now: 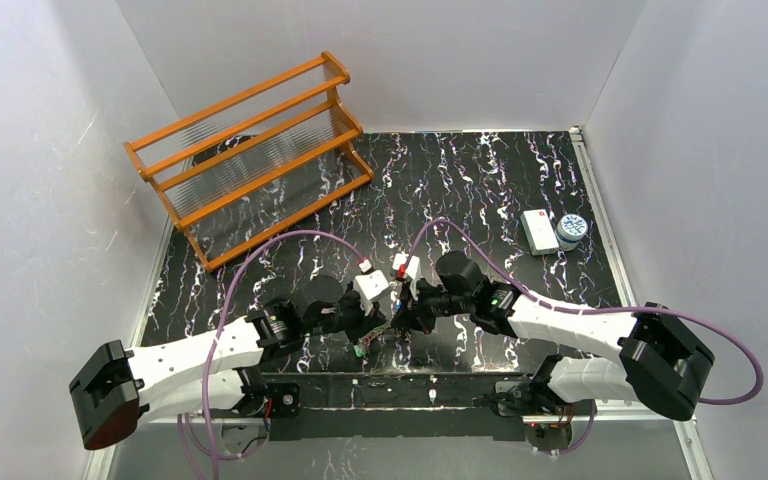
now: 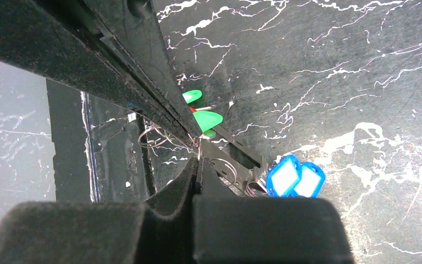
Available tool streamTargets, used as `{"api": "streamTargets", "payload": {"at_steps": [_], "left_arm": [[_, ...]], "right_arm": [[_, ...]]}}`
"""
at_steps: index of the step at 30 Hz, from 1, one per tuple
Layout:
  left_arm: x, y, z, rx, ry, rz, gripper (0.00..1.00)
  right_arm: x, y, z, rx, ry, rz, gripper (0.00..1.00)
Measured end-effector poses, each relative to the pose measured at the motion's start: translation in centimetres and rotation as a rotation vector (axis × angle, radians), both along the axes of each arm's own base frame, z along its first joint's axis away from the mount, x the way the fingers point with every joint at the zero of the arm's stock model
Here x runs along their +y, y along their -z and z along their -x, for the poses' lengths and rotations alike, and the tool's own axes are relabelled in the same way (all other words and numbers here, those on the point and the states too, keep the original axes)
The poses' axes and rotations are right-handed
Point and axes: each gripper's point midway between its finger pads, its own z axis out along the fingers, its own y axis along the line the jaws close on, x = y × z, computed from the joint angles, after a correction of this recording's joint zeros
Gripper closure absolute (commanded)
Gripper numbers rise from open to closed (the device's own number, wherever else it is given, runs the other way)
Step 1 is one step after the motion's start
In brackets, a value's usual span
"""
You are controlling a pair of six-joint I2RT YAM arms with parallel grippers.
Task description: Put the keys on the keyring
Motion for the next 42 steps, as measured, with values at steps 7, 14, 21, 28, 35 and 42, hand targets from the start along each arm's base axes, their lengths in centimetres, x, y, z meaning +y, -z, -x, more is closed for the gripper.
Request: {"api": "streamTargets", "payload": {"at_steps": [7,14,21,28,35,42], "left_arm": [[-0.1,-0.1,-0.1,-0.003,0.000,0.006,1.00],[0.1,0.1,-0.3,-0.001,-0.019,-0.004,1.00],[0.8,0.9,-0.4,0.015,-0.051,-0.035,1.00],[1.0,1.2,-0.3,0.019,-0.058,-0.039,0.97],[1.4,1.0,-0.4,-0.009,-0.060,-0.033,0.54],[2.1,-0.9,-0.4,-0.095,-0.050,0.032,0.53]], "right_arm": [[0.0,0.0,0.0,0.001,-0.002,0.000,0.99],[0.0,0.0,0.0,0.001,-0.002,0.000,0.99],[0.1,-0.1,0.0,-0.004,-0.001,-0.007,0.99],[0.1,-0.3,0.0,-0.014,-0.002,-0.022,0.99],[-0.3,-0.5,0.4,-0.036,-0.010,-0.060,0.99],[-0.5,-0.8,0.7,-0.065,-0.015,-0.105,0.99]]}}
